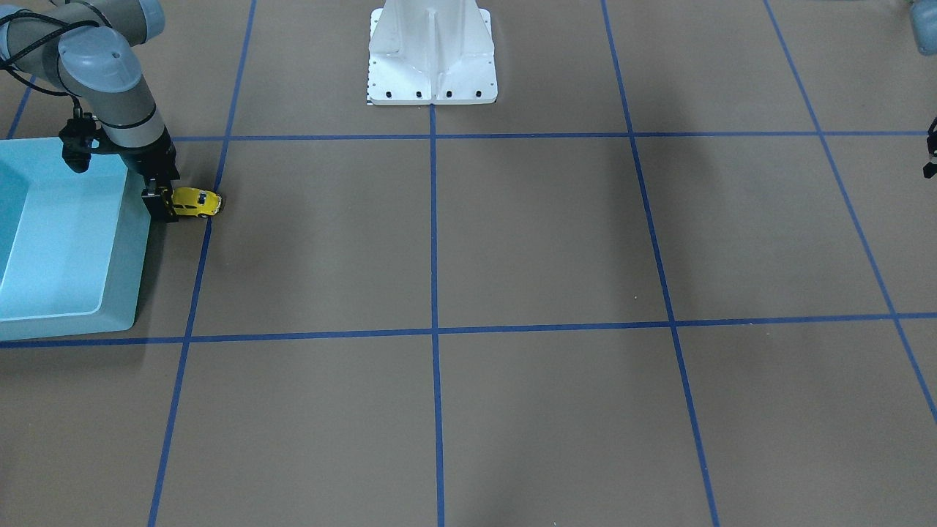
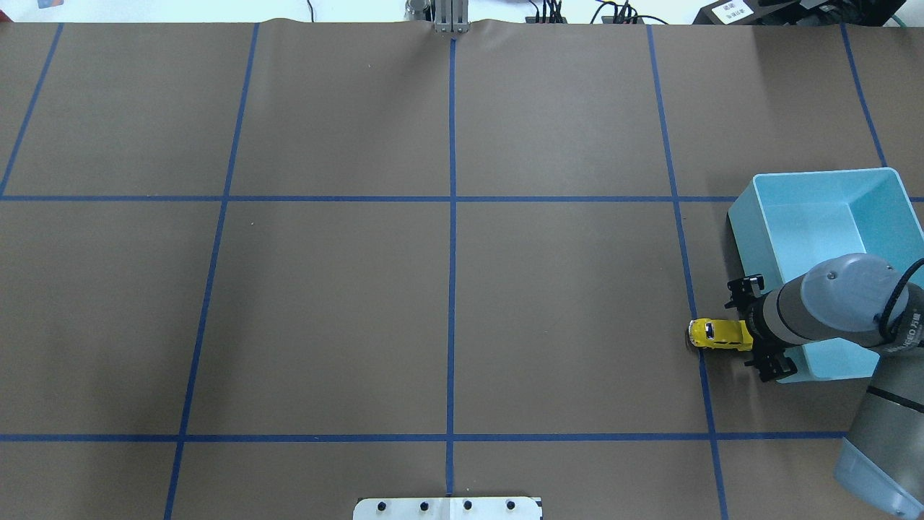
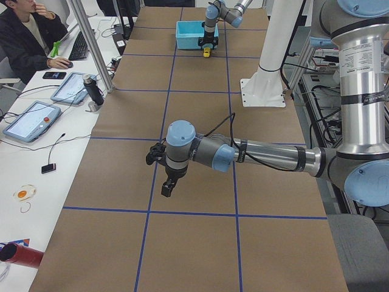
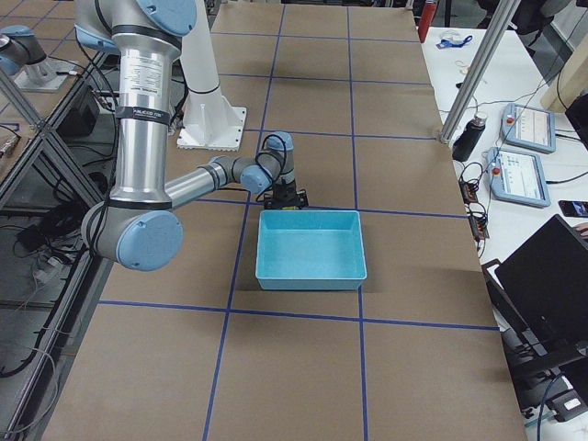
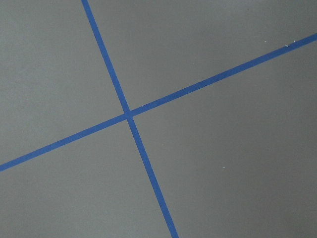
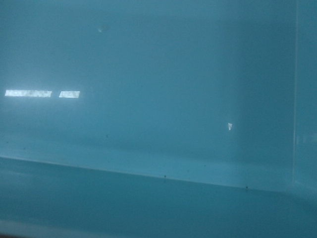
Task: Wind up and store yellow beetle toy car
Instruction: 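Close the right gripper on the yellow car and lift it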
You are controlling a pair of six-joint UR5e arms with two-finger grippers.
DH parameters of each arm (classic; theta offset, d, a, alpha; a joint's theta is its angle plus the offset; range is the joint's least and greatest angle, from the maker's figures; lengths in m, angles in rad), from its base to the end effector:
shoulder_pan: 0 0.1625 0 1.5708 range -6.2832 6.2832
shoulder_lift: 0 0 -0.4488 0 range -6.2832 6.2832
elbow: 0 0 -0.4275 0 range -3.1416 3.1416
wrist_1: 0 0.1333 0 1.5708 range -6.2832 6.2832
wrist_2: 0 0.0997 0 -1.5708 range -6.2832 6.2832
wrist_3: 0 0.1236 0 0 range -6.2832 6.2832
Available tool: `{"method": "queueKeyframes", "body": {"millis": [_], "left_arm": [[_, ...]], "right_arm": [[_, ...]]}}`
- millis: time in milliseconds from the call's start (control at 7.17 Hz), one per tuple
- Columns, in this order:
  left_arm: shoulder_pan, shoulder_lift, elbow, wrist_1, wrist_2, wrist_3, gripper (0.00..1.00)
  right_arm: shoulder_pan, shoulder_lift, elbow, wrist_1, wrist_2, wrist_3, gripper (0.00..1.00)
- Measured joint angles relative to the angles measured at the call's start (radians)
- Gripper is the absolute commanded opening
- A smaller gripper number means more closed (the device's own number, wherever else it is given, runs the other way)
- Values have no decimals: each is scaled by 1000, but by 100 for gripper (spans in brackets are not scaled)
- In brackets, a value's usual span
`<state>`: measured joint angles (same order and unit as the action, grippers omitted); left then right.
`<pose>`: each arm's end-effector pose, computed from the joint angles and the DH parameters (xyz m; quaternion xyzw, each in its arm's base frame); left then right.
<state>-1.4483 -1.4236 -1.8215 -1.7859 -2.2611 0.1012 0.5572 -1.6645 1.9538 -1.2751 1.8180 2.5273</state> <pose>0.0049 -0.4870 0.6216 0.1457 0.3356 0.1570 0.9173 -0.3843 -0.3609 0.5322 -0.1725 -0.2570 0.6266 0.7152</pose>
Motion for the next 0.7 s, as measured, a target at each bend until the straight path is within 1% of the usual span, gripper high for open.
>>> {"method": "queueKeyframes", "body": {"millis": [139,279,418,697], "left_arm": [[-4,0,0,1,0,4,100],[-5,-1,-1,2,0,5,100],[-6,-1,-2,2,0,6,100],[-11,-1,-2,2,0,7,100]], "right_arm": [[-6,5,3,0,0,11,99],[-13,8,4,1,-1,23,85],[-18,10,6,1,-1,33,56],[-21,12,9,1,-2,40,24]]}}
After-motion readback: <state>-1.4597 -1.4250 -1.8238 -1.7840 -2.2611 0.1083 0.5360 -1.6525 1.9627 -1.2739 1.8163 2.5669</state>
